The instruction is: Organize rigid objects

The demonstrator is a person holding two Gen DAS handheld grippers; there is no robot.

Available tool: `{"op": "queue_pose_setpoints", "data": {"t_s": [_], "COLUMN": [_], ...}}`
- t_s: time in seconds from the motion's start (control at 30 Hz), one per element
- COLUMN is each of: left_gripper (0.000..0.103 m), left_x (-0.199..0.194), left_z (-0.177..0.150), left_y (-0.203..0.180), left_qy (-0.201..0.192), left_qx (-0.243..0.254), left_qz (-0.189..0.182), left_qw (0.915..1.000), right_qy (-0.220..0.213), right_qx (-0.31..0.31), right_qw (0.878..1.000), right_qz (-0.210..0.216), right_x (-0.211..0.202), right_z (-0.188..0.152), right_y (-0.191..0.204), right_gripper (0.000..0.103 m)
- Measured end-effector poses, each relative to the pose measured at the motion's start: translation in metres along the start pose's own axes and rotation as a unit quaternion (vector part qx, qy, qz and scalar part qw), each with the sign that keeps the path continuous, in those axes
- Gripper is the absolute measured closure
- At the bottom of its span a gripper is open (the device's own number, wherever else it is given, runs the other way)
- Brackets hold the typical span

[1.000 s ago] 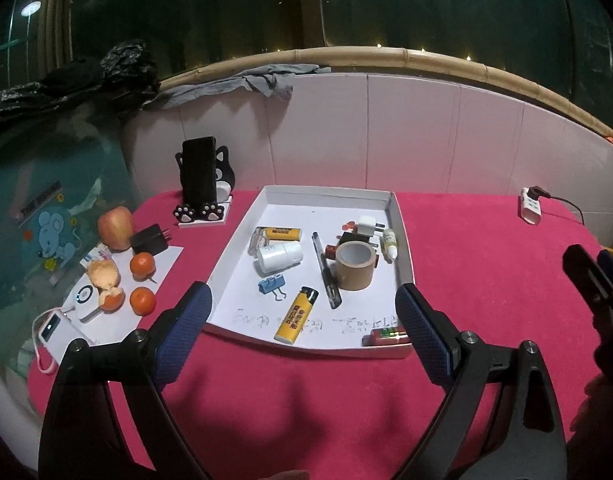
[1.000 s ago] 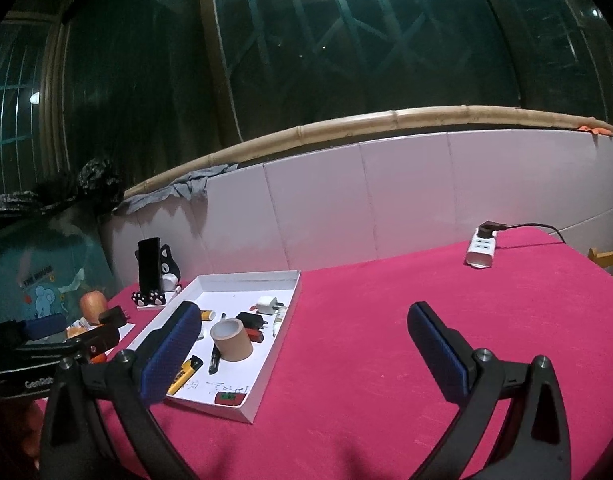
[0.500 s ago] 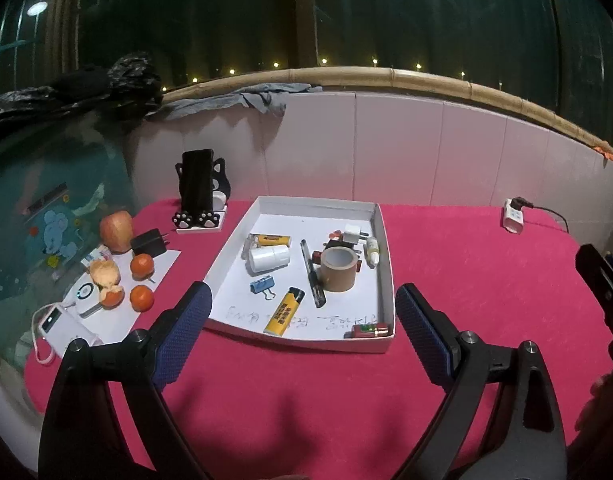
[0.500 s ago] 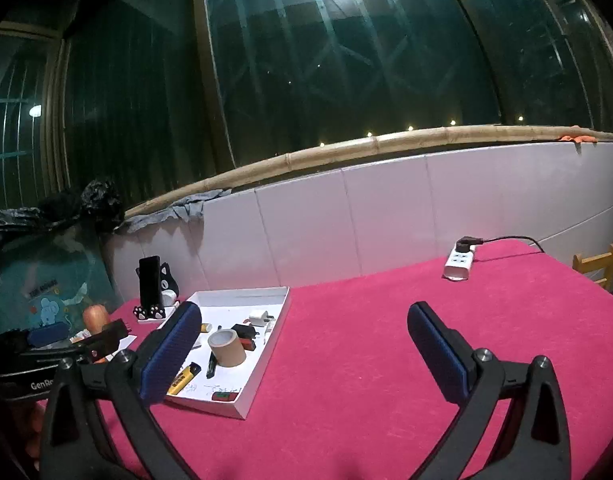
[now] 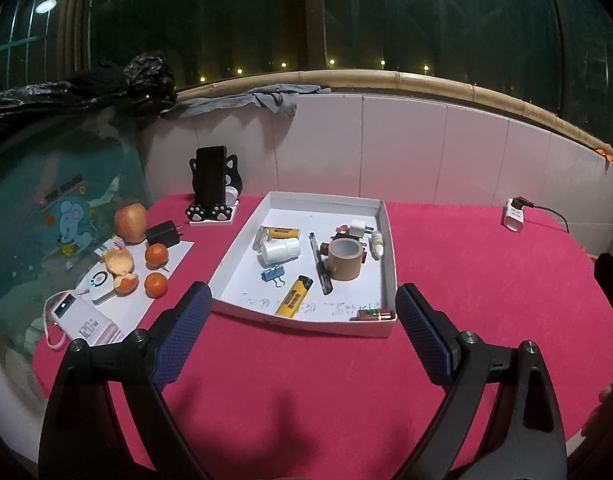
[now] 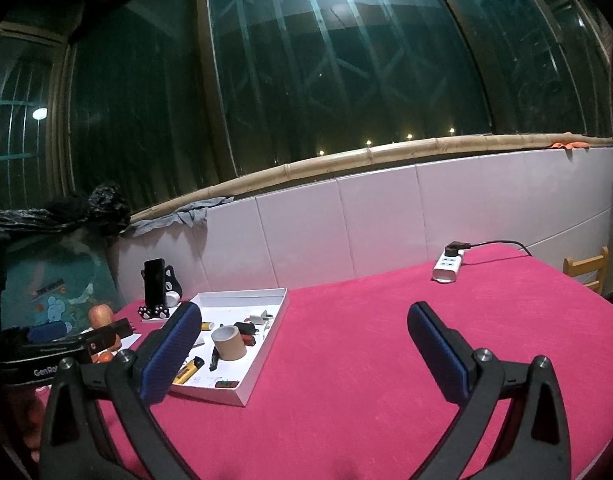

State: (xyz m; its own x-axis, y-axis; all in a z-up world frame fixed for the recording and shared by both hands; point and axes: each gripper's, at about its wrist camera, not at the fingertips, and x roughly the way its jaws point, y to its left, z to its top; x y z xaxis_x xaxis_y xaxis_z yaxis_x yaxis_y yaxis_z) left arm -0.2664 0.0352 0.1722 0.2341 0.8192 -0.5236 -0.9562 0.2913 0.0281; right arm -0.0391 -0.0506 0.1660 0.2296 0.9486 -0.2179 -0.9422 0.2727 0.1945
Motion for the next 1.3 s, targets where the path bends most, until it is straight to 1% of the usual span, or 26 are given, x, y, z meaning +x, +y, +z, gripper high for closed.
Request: {"op": "queue_pose_setpoints", "data": {"t_s": [0.33,1.3], "left_gripper": [0.009,0.009], "left_x": [-0.01,-0.004], "left_z": [0.0,-0.0023], "left_y": [-0.0002,0.0002], "left_qy": [-0.014,0.001], "left_qx": [-0.001,-0.003], "left_qz": [-0.002,-0.009], "left_qw": [0.9999,1.0], "right_qy": [-0.006,0.018], "right_qx": [-0.003,0.006], "right_qw": [1.0,1.0], "right_qz": [0.001,-0.003], "right_x": [-0.006,-0.0075], "right_z": [-0.0018,-0.0058], "right_y": [0.0009,-0.0017], "right_gripper": [0.0,0.0]}}
